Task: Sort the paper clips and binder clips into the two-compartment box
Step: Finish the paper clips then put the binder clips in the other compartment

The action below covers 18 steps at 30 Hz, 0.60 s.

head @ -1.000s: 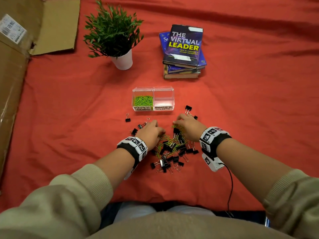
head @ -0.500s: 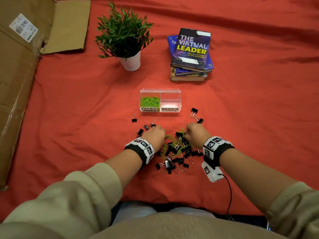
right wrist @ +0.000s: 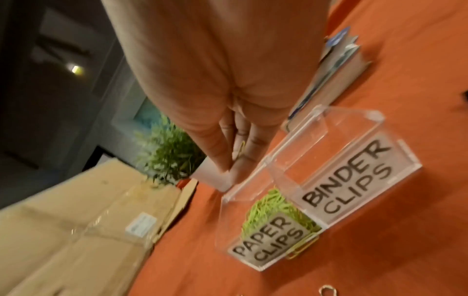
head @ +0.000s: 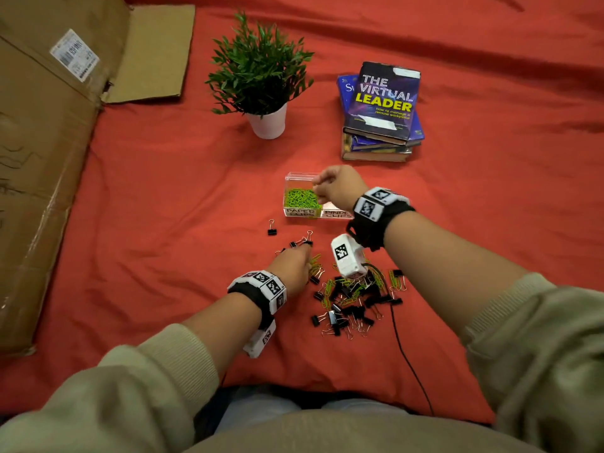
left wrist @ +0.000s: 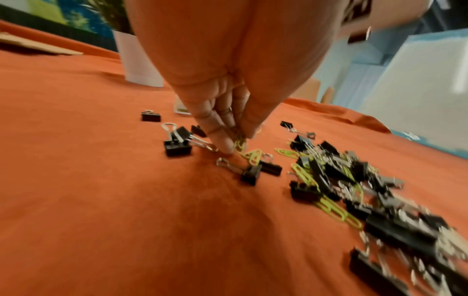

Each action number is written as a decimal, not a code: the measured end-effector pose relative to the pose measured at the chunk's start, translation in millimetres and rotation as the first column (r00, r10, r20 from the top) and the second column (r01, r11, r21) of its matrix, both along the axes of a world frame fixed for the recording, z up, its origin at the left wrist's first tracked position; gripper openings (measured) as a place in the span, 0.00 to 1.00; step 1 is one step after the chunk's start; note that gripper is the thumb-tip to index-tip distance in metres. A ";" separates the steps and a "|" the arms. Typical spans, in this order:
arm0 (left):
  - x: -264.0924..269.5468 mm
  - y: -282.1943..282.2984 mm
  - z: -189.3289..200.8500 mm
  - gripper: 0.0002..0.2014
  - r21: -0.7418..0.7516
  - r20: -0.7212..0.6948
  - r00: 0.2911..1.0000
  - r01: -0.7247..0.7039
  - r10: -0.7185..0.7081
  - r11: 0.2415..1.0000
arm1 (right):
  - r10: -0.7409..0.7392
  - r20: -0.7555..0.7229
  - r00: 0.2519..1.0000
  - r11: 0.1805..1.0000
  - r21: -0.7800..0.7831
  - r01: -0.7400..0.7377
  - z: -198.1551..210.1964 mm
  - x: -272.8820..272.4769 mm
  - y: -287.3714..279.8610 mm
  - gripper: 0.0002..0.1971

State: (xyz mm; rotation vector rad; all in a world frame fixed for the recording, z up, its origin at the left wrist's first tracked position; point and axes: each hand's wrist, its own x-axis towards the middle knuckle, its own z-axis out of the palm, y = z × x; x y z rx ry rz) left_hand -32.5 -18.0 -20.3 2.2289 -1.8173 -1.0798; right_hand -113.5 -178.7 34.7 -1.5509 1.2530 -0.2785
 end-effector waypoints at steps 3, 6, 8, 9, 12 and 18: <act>13.8 -1.0 6.9 0.00 -0.005 -0.030 0.999 -0.041 0.041 0.999 | 0.130 -0.219 0.967 0.976 -0.145 -0.164 -7.9 22.7 5.7 0.11; 30.0 -15.5 21.1 0.05 -0.055 -0.014 0.998 -0.062 0.062 0.997 | 0.231 -0.350 0.908 0.935 -0.178 -0.307 -6.7 22.3 10.3 0.19; 39.4 -31.9 33.9 0.06 -0.115 -0.005 0.997 -0.082 0.082 0.990 | 0.171 -0.307 0.936 0.944 -0.220 -0.244 -0.2 9.8 11.7 0.19; 43.4 -41.8 39.6 0.06 -0.151 -0.010 0.996 -0.093 0.093 0.984 | 0.114 -0.257 0.960 0.954 -0.241 -0.178 3.4 0.4 12.9 0.18; 52.2 -76.1 51.7 0.06 -0.222 0.012 0.994 -0.100 0.105 0.970 | -0.034 -0.149 0.988 0.979 -0.202 0.003 5.0 -38.5 22.4 0.13; 49.5 -117.5 46.6 0.10 -0.149 0.197 0.980 0.033 -0.003 0.988 | 0.069 -0.538 0.840 0.990 -0.064 -0.122 -33.7 -98.2 56.0 0.11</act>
